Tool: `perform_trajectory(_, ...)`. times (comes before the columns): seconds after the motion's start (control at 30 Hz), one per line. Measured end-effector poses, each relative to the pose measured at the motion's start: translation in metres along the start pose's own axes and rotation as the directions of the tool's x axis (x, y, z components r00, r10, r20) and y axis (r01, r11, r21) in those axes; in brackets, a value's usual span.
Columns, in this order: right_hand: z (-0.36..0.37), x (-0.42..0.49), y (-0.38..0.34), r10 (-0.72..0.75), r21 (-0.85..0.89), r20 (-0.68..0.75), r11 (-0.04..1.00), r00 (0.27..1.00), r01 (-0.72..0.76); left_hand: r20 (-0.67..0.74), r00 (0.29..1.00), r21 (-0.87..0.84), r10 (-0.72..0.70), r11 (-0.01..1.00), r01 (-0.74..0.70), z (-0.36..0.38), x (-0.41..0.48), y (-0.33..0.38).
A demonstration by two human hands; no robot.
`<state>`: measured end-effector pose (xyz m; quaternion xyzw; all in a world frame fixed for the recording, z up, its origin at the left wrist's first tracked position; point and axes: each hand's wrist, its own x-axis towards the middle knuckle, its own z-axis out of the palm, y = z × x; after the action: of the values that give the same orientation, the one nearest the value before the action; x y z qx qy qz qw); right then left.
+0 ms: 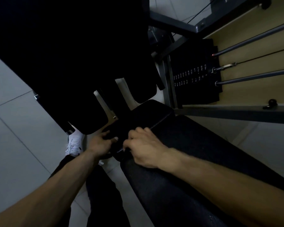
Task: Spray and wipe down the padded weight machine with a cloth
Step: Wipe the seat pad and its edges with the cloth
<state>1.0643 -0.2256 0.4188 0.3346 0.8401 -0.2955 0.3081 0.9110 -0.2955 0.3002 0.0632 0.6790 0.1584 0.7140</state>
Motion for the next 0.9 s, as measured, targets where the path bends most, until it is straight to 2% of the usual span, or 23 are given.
perform_trajectory(0.07,-0.005,-0.001,0.012,-0.032,-0.051,-0.024,0.998,0.999,0.031,-0.009,1.0,-0.07,0.001,0.998,-0.002,0.001,-0.007,-0.005)
perform_trajectory(0.2,-0.039,-0.016,0.083,0.216,-0.156,-0.041,0.963,0.975,-0.22,-0.02,1.0,-0.28,-0.011,0.96,0.005,0.0,-0.024,-0.02)
perform_trajectory(0.27,-0.041,-0.02,0.087,0.266,-0.146,-0.05,0.952,0.963,-0.271,-0.041,0.999,-0.388,-0.031,0.921,0.013,-0.001,-0.029,-0.03)
perform_trajectory(0.4,-0.011,-0.01,0.027,0.14,-0.102,-0.067,0.984,0.988,-0.147,-0.02,0.999,-0.521,-0.032,0.854,0.017,0.004,-0.038,-0.043)
perform_trajectory(0.53,0.007,0.008,-0.035,0.04,-0.125,-0.029,0.991,0.999,-0.043,-0.059,0.997,-0.553,-0.058,0.833,0.016,0.007,-0.044,-0.041)
perform_trajectory(0.6,0.016,0.011,-0.058,-0.011,-0.134,0.032,0.991,0.999,0.016,-0.046,0.997,-0.506,-0.064,0.862,0.032,0.003,-0.049,-0.046)
perform_trajectory(0.67,0.025,0.011,-0.073,-0.043,-0.011,0.05,0.999,0.998,0.044,-0.033,0.998,-0.541,-0.06,0.841,0.032,-0.002,-0.057,-0.055)
perform_trajectory(0.7,0.026,0.012,-0.078,-0.02,0.089,0.008,0.996,1.0,0.02,-0.04,0.996,-0.589,-0.084,0.807,0.044,-0.005,-0.062,-0.058)
perform_trajectory(0.77,0.024,0.016,-0.085,0.14,0.332,-0.116,0.938,0.983,-0.095,0.004,0.987,-0.767,-0.16,0.633,0.105,-0.013,-0.071,-0.063)
perform_trajectory(0.8,0.023,0.019,-0.089,0.217,0.441,-0.13,0.886,0.968,-0.14,0.06,0.987,-0.843,-0.148,0.522,0.13,-0.016,-0.074,-0.065)
perform_trajectory(0.87,0.021,0.022,-0.097,0.201,0.554,-0.007,0.816,0.979,-0.164,0.145,0.985,-0.905,-0.093,0.389,0.17,-0.019,-0.084,-0.063)
perform_trajectory(0.9,0.022,0.021,-0.1,0.136,0.592,0.087,0.79,0.987,-0.161,0.151,0.986,-0.908,-0.069,0.384,0.166,-0.017,-0.089,-0.063)
